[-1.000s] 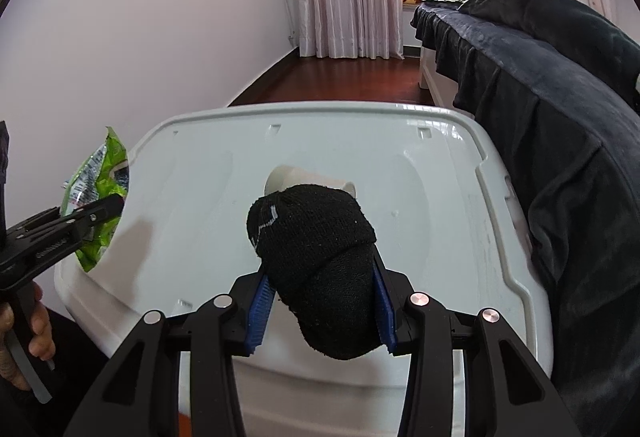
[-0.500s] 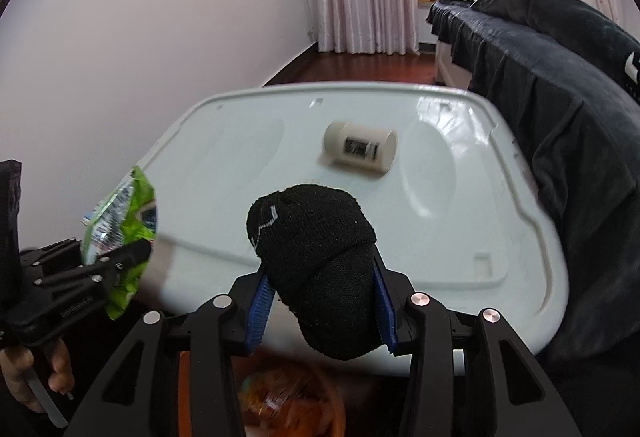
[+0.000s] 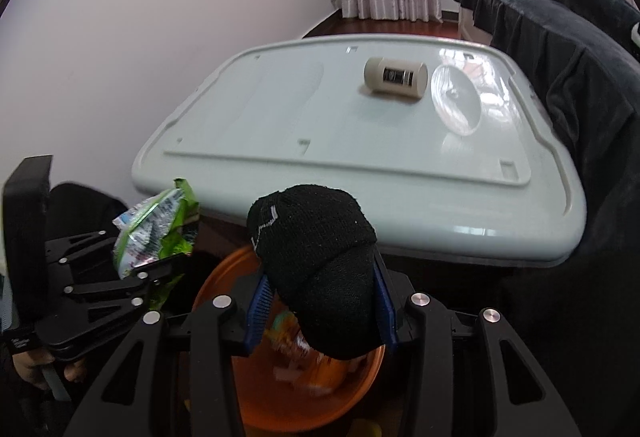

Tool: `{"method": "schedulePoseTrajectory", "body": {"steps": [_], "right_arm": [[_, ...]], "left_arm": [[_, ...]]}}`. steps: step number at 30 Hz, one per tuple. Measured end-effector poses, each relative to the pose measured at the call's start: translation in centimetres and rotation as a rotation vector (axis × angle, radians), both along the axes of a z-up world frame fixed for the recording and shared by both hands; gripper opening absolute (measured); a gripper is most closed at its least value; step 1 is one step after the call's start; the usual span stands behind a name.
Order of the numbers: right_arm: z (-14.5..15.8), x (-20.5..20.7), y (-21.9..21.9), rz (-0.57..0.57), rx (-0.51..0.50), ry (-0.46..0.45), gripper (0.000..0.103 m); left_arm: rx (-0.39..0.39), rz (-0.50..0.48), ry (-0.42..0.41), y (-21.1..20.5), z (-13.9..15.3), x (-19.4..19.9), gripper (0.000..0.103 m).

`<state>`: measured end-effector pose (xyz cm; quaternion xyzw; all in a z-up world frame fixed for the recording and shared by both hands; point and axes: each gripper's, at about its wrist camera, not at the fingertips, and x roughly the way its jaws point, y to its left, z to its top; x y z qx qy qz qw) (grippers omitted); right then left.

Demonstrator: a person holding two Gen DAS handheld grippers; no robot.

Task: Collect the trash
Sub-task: 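Open the left tool over the bucket while the right tool releases the black cap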

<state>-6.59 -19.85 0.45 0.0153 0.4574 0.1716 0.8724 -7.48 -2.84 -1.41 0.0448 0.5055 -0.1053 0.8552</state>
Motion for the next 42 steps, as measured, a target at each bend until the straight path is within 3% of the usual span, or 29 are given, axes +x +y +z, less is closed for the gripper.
{"method": "schedulePoseTrajectory", "body": {"steps": [17, 19, 21, 24, 42], "right_arm": [[-2.6, -1.0, 0.9, 0.041, -0.013, 0.099, 0.045], [-2.7, -1.0, 0.9, 0.041, -0.01, 0.106, 0.047], [-2.8, -0.9, 0.9, 0.036, -0.008, 0.111, 0.052], [-2.9, -0.6, 0.4, 0.013, 0.001, 0.12, 0.055], [-2.3, -0.7, -0.9, -0.033, 0.041, 0.099, 0.059]], "left_arm": [[0.003, -0.024, 0.082, -0.3, -1.7, 0.6, 0.033], [0.001, -0.026, 0.083, -0.2, -1.7, 0.5, 0.035], [0.005, -0.021, 0.084, -0.2, -1.7, 0.5, 0.052], [0.003, -0.004, 0.071, 0.1, -1.5, 0.5, 0.064], [-0.011, -0.002, 0.089, 0.3, -1.7, 0.5, 0.068]]}}
